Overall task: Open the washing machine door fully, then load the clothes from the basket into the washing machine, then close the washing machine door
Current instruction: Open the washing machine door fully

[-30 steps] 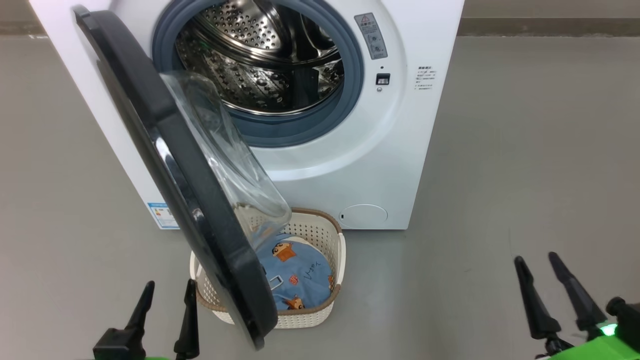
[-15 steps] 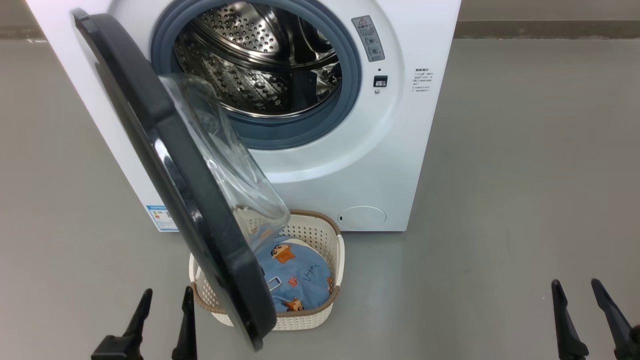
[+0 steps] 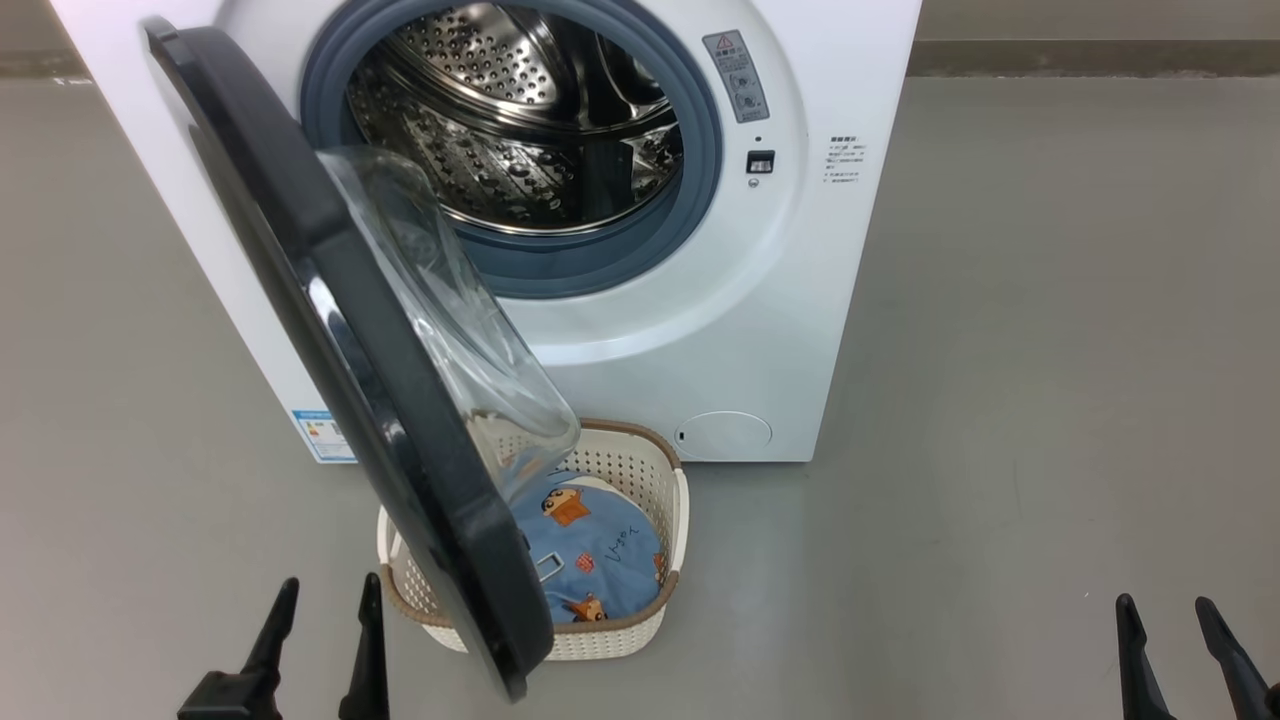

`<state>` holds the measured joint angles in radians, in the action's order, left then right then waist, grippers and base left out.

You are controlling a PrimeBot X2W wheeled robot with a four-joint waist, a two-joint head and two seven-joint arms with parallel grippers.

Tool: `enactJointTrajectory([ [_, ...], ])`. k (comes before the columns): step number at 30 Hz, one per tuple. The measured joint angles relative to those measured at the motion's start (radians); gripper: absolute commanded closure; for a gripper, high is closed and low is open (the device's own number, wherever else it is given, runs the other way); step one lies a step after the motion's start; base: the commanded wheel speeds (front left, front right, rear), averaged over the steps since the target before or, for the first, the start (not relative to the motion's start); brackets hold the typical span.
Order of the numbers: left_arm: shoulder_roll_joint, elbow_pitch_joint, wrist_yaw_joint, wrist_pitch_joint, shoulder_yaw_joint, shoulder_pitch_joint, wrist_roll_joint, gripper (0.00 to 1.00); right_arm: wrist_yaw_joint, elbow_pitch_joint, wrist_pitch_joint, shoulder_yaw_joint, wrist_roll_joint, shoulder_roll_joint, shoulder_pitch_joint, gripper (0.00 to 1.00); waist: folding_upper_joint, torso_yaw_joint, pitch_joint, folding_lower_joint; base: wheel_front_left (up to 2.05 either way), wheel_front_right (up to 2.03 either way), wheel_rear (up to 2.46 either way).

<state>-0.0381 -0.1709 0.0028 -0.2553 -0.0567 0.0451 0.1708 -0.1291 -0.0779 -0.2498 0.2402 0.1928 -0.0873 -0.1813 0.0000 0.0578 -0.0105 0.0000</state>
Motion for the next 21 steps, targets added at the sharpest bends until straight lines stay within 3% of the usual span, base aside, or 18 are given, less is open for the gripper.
enactJointTrajectory([
  [2, 0.0, -0.001, 0.0, 0.0, 0.0, 0.0, 0.0, 0.05, 0.0, -0.001, 0.0, 0.002, 0.0, 0.001, 0.0, 0.0, 0.0, 0.002, 0.0, 0.0, 0.0, 0.0, 0.0],
  [3, 0.0, -0.002, 0.0, 0.0, 0.0, 0.0, 0.0, 0.56, 0.0, -0.002, 0.0, 0.003, 0.0, 0.001, 0.0, 0.0, 0.0, 0.003, 0.0, 0.0, 0.0, 0.0, 0.0],
  [4, 0.0, -0.005, 0.0, 0.0, 0.0, 0.0, 0.001, 1.0, 0.0, -0.003, 0.0, 0.003, 0.0, 0.001, 0.0, 0.0, 0.0, 0.005, 0.0, 0.0001, 0.0, 0.0, 0.0],
  [12, 0.0, -0.015, 0.011, 0.0, 0.021, 0.0, 0.028, 1.0, 0.0, -0.005, 0.0, 0.004, -0.007, 0.0, 0.0, 0.0, 0.0, 0.016, 0.0, 0.0, 0.0, 0.0, 0.0],
  [21, 0.0, 0.157, 0.145, 0.0, 0.122, -0.015, 0.004, 1.0, 0.0, -0.005, 0.0, 0.012, -0.007, -0.001, 0.0, 0.0, 0.0, 0.032, -0.002, 0.0, 0.0, 0.0, 0.0],
])
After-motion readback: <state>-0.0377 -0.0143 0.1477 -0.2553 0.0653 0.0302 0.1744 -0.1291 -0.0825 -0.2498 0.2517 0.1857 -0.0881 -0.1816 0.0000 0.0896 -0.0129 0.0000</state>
